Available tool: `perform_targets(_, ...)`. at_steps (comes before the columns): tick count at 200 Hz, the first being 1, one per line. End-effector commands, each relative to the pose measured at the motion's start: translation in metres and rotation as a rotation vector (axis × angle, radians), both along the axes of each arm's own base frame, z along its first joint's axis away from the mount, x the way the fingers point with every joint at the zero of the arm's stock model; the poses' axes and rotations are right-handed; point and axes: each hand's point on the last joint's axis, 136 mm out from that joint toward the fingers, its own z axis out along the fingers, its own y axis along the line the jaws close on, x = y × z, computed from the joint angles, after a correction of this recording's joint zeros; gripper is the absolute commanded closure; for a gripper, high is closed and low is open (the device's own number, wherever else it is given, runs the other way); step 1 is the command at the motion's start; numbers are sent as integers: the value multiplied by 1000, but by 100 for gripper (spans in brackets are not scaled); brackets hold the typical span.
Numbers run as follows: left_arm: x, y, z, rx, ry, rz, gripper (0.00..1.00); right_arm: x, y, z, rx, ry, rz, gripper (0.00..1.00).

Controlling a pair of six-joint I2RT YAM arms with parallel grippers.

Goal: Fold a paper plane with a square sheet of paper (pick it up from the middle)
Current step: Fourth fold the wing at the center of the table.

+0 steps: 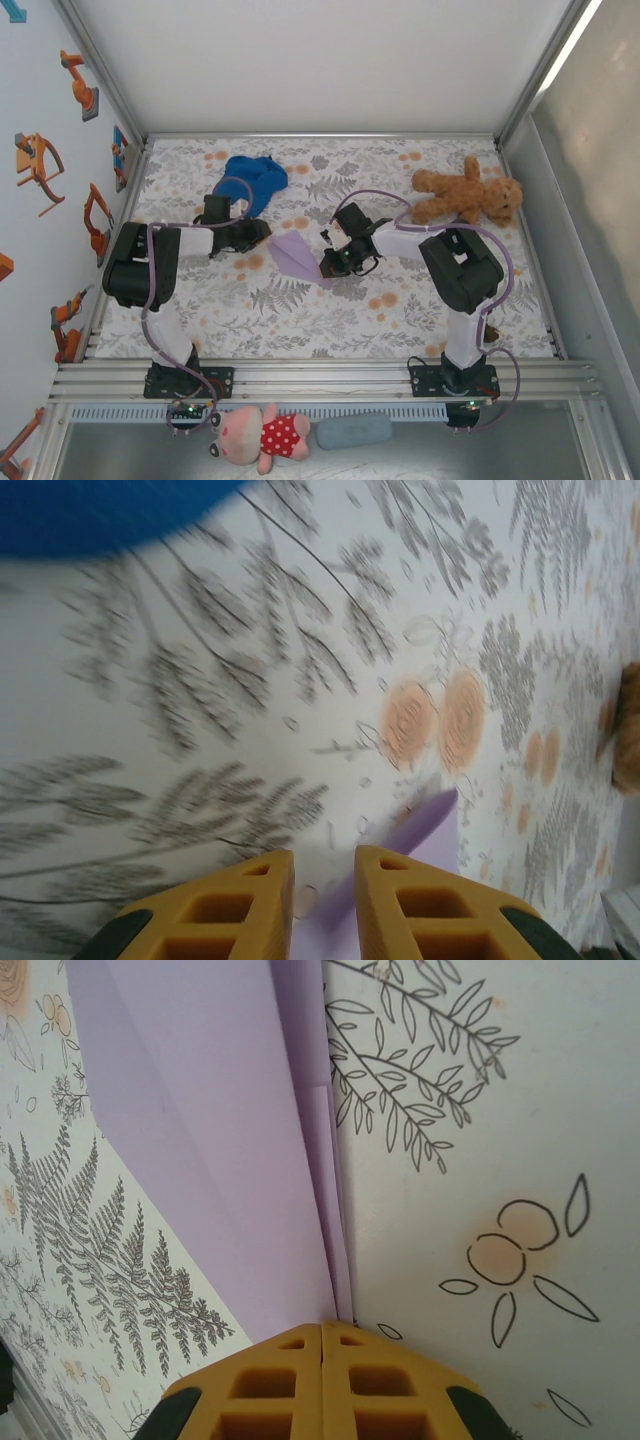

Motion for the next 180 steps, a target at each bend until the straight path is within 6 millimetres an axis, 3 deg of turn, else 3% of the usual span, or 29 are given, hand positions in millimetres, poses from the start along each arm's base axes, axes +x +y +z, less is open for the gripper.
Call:
perform_targets(1, 8, 31, -12, 126, 26, 63, 75, -14, -35, -32, -163, 83, -67, 100)
perform_targets(19, 16, 31, 9, 124, -6, 71, 75, -5, -20, -12, -83, 51, -66, 98)
perform_targets(36, 21, 25, 34, 69, -45, 87, 74, 11, -2, 19, 23, -10, -75, 94)
perform_targets(56, 16, 21, 55, 18, -73, 123, 68, 30, 15, 61, 139, -109, -94, 82)
perform_targets(75, 4, 17, 68, -23, -87, 162, 63, 44, 20, 85, 190, -191, -108, 71)
perform_targets(122, -30, 1, 71, -72, -68, 211, 47, 67, 22, 71, 198, -214, -78, 59)
perform_targets(180, -51, -11, 62, -130, -38, 226, 42, 62, 36, 52, 204, -172, 108, 61)
